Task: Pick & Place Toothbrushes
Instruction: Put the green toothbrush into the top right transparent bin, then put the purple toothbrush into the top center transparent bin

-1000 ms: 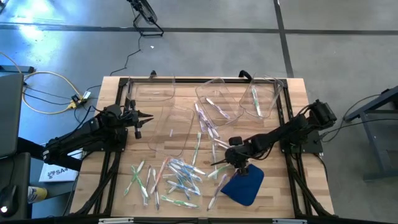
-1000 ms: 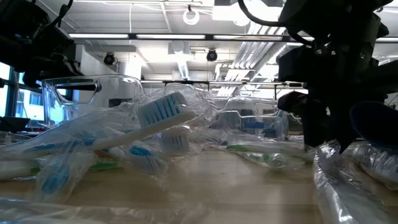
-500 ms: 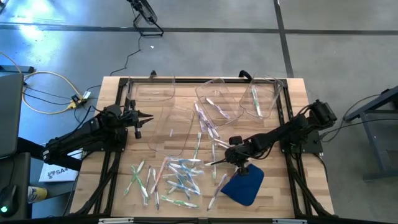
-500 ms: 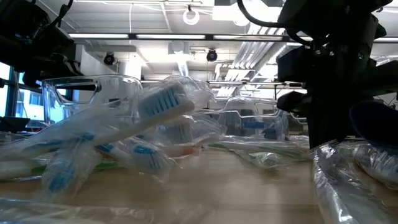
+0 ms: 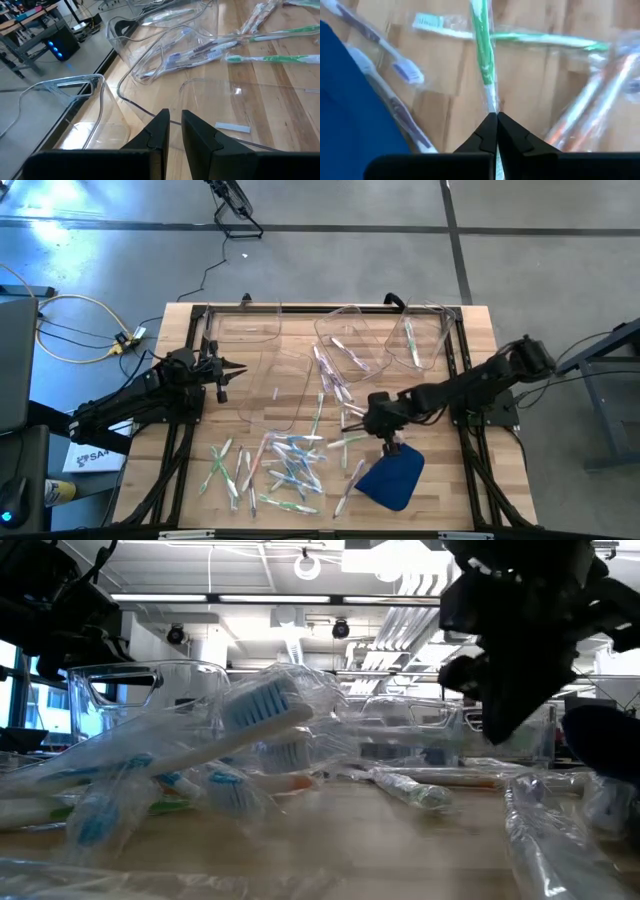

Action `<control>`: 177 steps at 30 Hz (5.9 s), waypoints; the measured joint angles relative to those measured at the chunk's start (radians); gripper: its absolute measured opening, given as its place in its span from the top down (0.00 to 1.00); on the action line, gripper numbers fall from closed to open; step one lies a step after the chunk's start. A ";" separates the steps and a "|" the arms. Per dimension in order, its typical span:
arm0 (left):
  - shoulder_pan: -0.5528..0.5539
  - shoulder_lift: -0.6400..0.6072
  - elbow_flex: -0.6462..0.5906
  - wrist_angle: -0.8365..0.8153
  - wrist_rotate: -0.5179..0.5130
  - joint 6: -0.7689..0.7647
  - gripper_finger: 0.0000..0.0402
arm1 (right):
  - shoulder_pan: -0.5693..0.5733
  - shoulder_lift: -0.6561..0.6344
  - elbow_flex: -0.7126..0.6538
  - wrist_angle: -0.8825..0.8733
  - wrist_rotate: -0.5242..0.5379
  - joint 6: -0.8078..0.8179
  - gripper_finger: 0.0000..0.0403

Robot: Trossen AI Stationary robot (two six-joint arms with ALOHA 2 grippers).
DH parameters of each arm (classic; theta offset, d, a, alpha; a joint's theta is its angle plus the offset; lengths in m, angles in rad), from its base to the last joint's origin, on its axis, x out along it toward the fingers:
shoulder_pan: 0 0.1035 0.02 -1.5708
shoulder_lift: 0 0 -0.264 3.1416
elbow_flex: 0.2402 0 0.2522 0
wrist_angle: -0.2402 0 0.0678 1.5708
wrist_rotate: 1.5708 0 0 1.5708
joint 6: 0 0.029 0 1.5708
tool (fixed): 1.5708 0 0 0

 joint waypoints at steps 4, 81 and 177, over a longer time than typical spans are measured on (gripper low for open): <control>0.000 0.000 0.000 0.000 0.000 0.000 0.88 | -0.015 -0.066 0.000 0.001 0.000 -0.002 1.00; 0.000 0.000 -0.001 0.000 -0.038 0.000 0.88 | -0.711 -0.553 0.003 -0.612 0.634 0.820 0.99; 0.000 0.000 -0.001 0.011 -0.037 0.000 0.88 | -0.563 -0.528 0.050 -0.292 -0.123 0.135 0.99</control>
